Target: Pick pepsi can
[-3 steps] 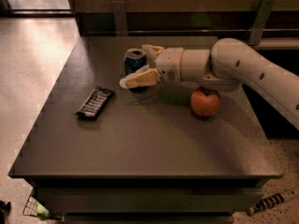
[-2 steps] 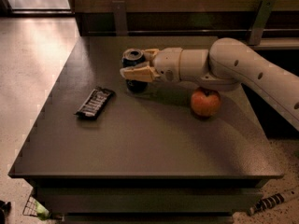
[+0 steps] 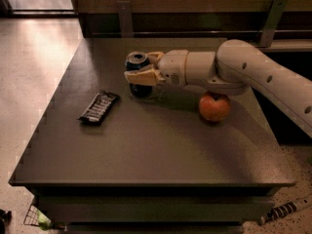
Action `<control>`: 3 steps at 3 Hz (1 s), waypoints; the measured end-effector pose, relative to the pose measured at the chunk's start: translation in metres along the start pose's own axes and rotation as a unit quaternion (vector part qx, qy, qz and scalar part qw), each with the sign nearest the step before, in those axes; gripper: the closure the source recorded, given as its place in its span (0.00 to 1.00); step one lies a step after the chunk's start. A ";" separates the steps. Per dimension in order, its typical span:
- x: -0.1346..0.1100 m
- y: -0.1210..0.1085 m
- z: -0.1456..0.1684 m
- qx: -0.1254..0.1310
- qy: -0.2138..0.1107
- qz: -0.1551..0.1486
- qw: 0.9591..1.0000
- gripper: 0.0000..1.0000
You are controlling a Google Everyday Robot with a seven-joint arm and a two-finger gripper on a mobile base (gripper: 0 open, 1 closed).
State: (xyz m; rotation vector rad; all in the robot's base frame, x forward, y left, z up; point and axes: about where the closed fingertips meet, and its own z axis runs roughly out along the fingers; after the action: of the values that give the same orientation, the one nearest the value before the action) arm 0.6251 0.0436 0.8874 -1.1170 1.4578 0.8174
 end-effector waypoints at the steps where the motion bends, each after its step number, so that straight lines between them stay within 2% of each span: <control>1: -0.007 0.000 0.001 -0.005 -0.003 0.002 1.000 1.00; 2: -0.030 -0.002 0.000 -0.008 -0.005 0.001 1.000 1.00; 3: -0.064 -0.005 -0.007 -0.007 -0.013 -0.003 1.000 1.00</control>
Offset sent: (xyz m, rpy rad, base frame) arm 0.0057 0.0007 0.0771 0.0159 -0.0005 0.0077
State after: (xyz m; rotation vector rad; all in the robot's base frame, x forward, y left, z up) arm 0.6268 0.0483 0.9522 -1.1158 1.4285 0.8368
